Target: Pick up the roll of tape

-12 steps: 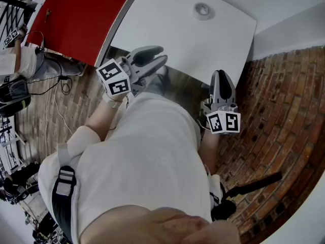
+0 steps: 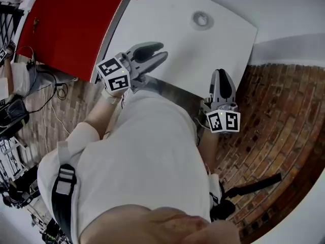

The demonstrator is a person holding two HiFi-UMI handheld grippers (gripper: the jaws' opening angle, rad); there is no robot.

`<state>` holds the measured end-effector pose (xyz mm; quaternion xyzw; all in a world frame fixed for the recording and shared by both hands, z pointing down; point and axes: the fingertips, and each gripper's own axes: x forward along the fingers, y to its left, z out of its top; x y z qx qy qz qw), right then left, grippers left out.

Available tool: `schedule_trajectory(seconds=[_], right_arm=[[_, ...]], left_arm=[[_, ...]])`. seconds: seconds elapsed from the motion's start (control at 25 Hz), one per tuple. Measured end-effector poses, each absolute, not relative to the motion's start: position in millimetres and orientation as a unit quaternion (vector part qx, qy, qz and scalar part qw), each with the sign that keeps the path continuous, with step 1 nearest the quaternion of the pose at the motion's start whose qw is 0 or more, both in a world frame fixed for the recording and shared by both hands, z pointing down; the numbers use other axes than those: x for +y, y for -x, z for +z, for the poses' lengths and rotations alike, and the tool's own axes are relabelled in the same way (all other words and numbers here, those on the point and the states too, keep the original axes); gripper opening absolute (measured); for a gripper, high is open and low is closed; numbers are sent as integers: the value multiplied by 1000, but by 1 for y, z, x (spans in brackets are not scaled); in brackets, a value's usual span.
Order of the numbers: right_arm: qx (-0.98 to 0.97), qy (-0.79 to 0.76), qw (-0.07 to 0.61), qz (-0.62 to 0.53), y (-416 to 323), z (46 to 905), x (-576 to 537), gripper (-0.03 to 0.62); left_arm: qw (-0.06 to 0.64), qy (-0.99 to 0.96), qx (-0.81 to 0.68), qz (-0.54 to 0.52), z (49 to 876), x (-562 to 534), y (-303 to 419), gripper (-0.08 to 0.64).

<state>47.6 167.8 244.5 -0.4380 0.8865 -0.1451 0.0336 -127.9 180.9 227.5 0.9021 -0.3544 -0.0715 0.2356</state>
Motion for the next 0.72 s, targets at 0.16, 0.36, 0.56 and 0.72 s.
schedule_trajectory(seconds=[0.16,0.36,0.56,0.72], right_arm=[[884,441,24,-152,-29,251,130,38],[882,443,12,-163,-10,262,96,38],[880,444,-12,-171,13,281,57,38],[876,447,-39,-177,35,298,27,38]], left_arm=[[244,-901,-352,-70,236,141,146,126],[253,-900,-349,-63,247,102,164,126],[265,-900,-341,-62,269,58,187,137],[276,-897,-338,-71,291,15,210,141]])
